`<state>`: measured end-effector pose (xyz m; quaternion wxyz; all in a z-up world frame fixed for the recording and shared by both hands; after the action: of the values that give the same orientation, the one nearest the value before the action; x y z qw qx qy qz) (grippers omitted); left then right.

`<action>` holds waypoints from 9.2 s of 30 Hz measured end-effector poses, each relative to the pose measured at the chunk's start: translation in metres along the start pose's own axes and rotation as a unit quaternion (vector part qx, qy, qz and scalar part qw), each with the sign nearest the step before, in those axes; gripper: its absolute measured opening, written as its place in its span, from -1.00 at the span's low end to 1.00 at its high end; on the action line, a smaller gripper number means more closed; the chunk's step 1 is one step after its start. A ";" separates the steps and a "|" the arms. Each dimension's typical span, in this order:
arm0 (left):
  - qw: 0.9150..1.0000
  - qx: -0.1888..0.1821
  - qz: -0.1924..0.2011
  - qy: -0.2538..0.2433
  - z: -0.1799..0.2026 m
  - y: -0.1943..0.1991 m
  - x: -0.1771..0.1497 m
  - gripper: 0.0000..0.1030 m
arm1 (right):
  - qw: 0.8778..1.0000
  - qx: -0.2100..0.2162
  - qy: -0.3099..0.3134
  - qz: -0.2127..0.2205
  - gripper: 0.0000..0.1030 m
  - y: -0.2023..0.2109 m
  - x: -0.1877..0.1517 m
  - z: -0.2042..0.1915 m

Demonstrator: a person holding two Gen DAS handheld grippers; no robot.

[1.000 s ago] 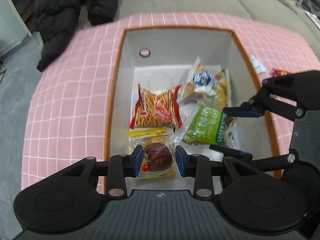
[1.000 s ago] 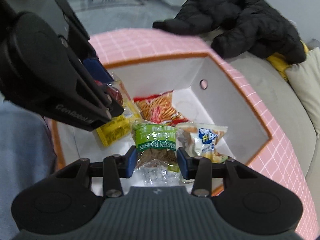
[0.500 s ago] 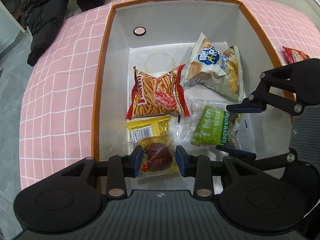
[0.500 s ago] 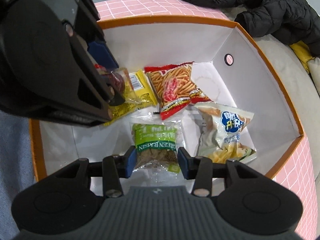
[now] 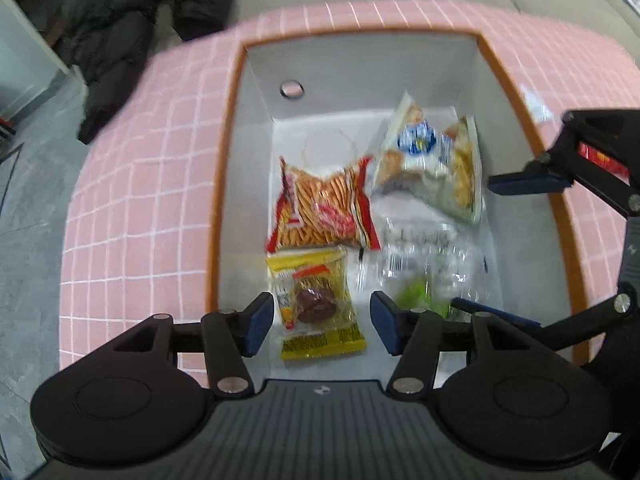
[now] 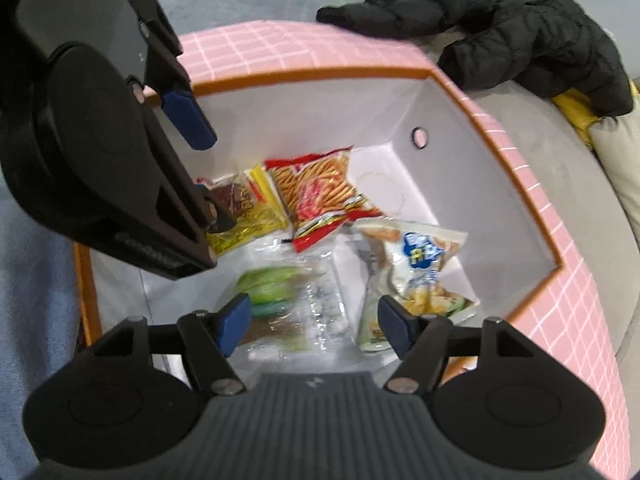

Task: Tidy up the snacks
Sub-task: 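Withdraw both tools from the box toward the remaining snacks, then grasp the green sausage stick with left tool while right tool grasps the red snack bag, then lift the sausage stick with left tool while right tool lifts the red bag, then carry both items over the orange box and open both tools inside, then withdraw both tools from the box toward the remaining snacks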

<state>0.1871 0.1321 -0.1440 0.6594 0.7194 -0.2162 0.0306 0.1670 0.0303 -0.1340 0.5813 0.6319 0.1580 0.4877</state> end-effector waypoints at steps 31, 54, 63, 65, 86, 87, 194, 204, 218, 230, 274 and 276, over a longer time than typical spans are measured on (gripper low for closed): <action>0.965 -0.061 0.242 0.086 0.141 0.109 0.007 0.34 | 0.917 -0.142 -0.318 0.195 0.40 0.176 -0.149 0.079; 0.982 -0.092 0.150 0.071 0.218 0.013 0.050 0.33 | 0.910 -0.181 -0.360 0.095 0.40 0.103 -0.255 0.149; 0.985 -0.076 0.103 0.111 0.218 -0.037 0.080 0.33 | 0.946 -0.158 -0.280 0.033 0.79 0.037 -0.266 0.198; 0.985 -0.078 0.091 0.127 0.216 -0.048 0.087 0.33 | 0.957 -0.139 -0.252 0.019 0.91 0.023 -0.265 0.204; 0.981 -0.100 0.041 0.161 0.211 -0.096 0.103 -0.21 | 0.961 -0.068 -0.268 0.002 0.66 -0.023 -0.250 0.223; 0.982 -0.102 0.040 0.155 0.212 -0.094 0.103 -0.29 | 0.956 -0.071 -0.285 -0.001 0.62 -0.022 -0.252 0.221; 0.976 -0.097 0.196 -0.011 0.163 0.082 0.047 -0.52 | 0.897 -0.157 -0.380 0.161 0.31 0.155 -0.181 0.114; 0.979 -0.053 0.194 -0.024 0.079 0.112 0.043 -0.52 | 0.935 -0.085 -0.294 0.178 0.31 0.156 -0.085 0.065; 0.996 -0.007 0.073 -0.060 0.014 0.042 0.011 -0.52 | 0.993 -0.018 -0.088 0.080 0.31 0.068 0.010 -0.016; 0.996 -0.009 0.013 -0.087 0.013 -0.007 0.002 -0.52 | 0.999 -0.040 0.016 0.003 0.31 -0.009 0.013 -0.007; 0.991 0.009 0.134 -0.013 0.028 0.075 0.023 0.40 | 0.988 -0.056 -0.115 0.089 0.85 0.087 -0.010 0.047; 0.988 0.009 0.153 -0.006 0.035 0.087 0.023 0.40 | 0.983 -0.063 -0.133 0.110 0.85 0.101 -0.018 0.052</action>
<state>0.1689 0.0891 -0.0592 0.6389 0.6843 -0.3271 0.1286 0.1630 -0.0411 -0.0445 0.5788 0.6665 -0.0222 0.4693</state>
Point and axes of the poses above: each gripper's, at about its wrist camera, not at the fingertips, and y roughly against the way its jaws point, z to its right, x to its top, the point moved 8 cm from there along -y, roughly the way its jaws point
